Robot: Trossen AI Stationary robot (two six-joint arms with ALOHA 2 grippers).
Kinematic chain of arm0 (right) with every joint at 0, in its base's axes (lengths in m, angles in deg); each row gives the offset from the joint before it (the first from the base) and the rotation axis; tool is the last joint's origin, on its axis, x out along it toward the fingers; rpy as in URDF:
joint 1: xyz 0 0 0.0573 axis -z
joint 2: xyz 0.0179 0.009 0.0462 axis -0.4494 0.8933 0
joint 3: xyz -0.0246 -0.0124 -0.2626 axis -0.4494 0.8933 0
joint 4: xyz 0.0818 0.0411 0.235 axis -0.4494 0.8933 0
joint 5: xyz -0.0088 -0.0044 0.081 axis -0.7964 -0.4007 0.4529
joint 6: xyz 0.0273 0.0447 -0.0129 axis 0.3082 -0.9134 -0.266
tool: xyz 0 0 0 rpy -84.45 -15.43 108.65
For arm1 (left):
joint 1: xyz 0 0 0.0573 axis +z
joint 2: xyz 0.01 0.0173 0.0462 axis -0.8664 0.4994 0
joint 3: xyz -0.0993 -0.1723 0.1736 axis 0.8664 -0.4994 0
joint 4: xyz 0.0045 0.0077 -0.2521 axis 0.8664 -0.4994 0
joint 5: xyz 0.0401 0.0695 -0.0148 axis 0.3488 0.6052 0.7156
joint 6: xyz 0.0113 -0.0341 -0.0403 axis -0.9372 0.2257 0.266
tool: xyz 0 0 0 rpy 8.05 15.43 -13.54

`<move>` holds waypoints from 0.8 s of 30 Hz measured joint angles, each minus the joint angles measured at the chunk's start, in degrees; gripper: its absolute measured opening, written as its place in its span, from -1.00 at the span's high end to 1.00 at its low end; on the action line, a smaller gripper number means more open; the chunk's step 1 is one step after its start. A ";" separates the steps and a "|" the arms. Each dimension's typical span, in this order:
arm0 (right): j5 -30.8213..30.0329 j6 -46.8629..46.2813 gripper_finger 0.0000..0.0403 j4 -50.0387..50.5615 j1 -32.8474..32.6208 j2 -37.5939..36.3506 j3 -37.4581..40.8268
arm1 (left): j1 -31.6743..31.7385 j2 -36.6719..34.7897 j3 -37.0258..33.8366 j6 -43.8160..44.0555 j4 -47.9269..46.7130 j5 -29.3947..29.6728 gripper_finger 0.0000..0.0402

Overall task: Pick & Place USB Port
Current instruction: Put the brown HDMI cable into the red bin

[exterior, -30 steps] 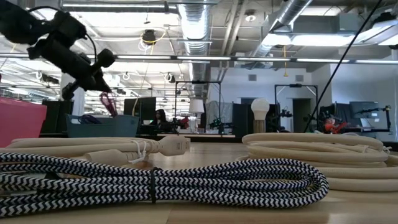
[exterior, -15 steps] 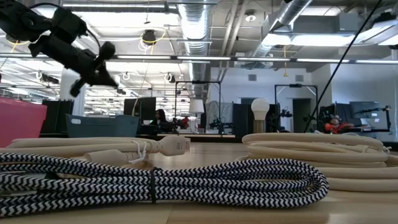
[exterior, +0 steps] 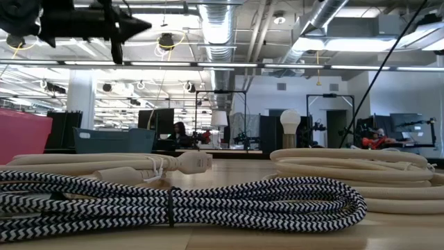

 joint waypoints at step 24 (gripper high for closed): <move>0.22 -0.17 0.60 -1.12 0.00 -0.91 0.02 | -41.62 1.90 3.23 -12.10 -0.49 25.01 0.98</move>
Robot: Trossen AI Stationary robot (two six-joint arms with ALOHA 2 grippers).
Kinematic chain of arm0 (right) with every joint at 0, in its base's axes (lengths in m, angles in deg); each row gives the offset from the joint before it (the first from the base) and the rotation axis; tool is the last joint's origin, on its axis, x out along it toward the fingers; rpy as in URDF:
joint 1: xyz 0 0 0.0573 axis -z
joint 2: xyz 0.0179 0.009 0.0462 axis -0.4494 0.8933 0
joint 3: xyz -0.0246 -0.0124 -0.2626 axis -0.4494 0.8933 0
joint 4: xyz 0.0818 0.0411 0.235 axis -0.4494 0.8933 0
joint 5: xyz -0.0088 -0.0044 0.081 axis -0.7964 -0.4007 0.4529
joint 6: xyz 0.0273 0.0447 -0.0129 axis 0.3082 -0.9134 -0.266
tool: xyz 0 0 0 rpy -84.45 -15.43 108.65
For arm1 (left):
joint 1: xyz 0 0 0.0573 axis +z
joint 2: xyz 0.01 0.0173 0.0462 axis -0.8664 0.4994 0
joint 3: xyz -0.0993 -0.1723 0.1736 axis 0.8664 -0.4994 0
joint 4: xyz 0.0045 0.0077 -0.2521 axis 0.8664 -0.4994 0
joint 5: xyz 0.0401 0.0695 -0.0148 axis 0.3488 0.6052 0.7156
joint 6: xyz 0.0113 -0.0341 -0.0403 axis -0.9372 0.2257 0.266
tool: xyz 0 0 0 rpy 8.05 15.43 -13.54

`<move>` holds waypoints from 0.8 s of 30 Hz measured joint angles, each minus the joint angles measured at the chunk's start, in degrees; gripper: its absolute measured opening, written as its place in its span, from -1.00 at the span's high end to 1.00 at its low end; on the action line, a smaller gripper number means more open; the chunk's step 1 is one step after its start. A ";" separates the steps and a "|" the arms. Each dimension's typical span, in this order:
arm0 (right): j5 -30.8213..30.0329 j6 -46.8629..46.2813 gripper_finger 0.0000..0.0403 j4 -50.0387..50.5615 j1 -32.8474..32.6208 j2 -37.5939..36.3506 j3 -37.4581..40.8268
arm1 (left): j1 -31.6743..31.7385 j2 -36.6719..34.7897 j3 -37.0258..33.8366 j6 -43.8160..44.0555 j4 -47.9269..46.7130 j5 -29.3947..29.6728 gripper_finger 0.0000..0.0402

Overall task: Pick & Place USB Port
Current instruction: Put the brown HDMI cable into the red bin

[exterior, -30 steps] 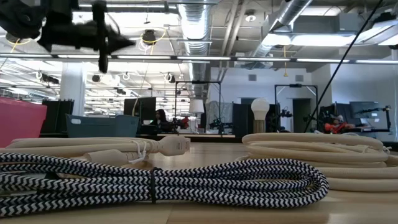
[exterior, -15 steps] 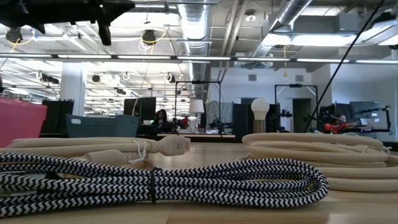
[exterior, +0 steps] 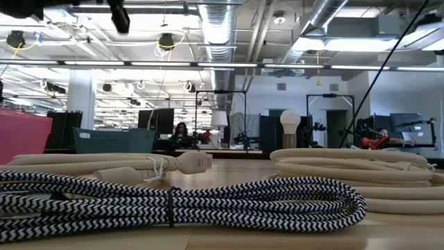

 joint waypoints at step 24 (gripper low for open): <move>7.44 0.17 0.60 0.26 0.23 0.00 0.00 | -11.83 5.54 18.50 -13.73 -24.43 7.53 0.98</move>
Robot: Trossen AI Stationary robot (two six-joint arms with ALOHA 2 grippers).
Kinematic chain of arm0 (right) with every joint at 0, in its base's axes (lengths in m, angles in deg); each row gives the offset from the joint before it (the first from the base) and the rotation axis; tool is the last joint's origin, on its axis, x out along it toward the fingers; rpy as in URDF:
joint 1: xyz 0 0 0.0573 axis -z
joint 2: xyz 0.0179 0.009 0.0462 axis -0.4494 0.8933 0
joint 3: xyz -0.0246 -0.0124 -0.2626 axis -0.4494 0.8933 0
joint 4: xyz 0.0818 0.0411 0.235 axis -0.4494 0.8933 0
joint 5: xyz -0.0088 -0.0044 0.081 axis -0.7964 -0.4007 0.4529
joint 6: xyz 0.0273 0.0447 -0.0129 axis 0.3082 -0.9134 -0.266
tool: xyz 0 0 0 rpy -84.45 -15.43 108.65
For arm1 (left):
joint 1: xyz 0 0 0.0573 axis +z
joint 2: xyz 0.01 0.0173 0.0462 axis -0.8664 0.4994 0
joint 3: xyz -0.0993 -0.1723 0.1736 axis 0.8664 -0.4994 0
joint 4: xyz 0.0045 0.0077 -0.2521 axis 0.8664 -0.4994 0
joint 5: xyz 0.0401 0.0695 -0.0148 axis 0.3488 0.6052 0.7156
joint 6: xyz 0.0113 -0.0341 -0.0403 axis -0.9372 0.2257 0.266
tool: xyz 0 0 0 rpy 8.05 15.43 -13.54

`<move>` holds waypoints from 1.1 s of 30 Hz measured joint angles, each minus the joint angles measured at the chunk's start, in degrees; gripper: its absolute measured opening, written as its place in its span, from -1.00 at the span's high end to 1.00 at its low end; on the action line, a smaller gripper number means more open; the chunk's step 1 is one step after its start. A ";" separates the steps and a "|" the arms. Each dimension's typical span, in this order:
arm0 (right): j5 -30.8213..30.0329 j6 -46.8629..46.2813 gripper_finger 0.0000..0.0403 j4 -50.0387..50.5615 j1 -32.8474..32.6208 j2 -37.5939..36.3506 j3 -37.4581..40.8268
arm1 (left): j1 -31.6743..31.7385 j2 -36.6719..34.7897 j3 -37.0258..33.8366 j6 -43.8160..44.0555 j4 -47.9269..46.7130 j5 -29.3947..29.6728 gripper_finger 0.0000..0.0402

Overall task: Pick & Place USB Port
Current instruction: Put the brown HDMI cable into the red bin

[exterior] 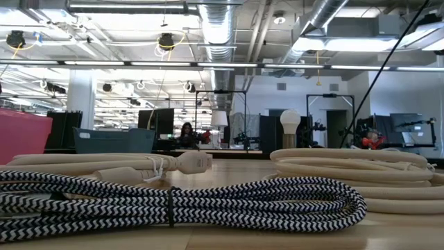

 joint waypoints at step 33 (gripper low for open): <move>15.97 -11.77 0.52 27.85 6.52 -0.22 0.00 | 0.20 -7.98 0.02 0.24 0.44 0.22 0.95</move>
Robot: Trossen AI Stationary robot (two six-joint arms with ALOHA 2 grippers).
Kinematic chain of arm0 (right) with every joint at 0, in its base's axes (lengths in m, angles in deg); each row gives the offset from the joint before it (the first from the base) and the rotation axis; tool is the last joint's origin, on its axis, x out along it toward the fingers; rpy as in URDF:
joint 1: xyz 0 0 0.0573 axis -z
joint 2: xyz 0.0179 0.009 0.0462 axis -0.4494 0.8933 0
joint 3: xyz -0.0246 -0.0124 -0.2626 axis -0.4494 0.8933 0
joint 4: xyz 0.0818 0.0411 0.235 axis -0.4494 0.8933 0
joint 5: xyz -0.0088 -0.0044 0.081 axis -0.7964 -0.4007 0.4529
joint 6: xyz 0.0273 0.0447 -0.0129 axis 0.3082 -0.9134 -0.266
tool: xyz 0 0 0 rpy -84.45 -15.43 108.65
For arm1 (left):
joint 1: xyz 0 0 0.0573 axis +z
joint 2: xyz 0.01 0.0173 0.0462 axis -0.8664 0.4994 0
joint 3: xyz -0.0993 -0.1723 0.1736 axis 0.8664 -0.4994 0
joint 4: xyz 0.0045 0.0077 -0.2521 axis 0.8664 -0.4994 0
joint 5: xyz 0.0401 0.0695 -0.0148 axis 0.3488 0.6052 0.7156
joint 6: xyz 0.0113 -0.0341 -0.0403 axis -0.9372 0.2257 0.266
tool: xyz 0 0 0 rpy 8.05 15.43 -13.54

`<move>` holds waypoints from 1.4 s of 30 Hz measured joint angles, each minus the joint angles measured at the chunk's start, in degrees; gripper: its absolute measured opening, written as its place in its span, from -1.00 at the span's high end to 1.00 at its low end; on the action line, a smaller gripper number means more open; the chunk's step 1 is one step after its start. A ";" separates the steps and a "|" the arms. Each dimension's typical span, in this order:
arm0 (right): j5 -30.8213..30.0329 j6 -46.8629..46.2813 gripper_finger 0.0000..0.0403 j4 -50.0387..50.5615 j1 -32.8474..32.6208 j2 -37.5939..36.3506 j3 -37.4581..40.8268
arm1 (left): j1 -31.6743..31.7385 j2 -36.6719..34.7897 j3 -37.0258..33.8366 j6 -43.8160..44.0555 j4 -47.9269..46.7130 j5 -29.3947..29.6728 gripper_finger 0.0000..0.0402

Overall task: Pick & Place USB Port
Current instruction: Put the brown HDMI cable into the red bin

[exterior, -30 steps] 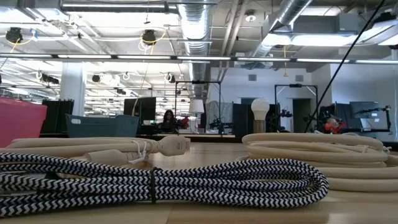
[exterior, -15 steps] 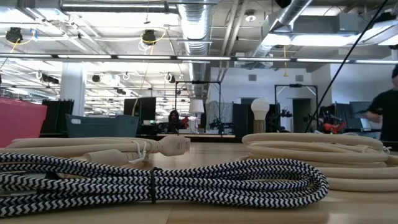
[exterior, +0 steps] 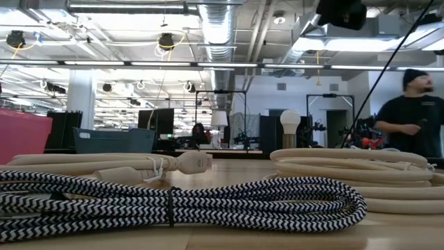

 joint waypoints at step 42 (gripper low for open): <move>7.70 -20.47 -0.08 -1.99 -14.29 30.77 0.04 | 0.00 0.07 -0.11 0.00 -0.48 0.35 0.94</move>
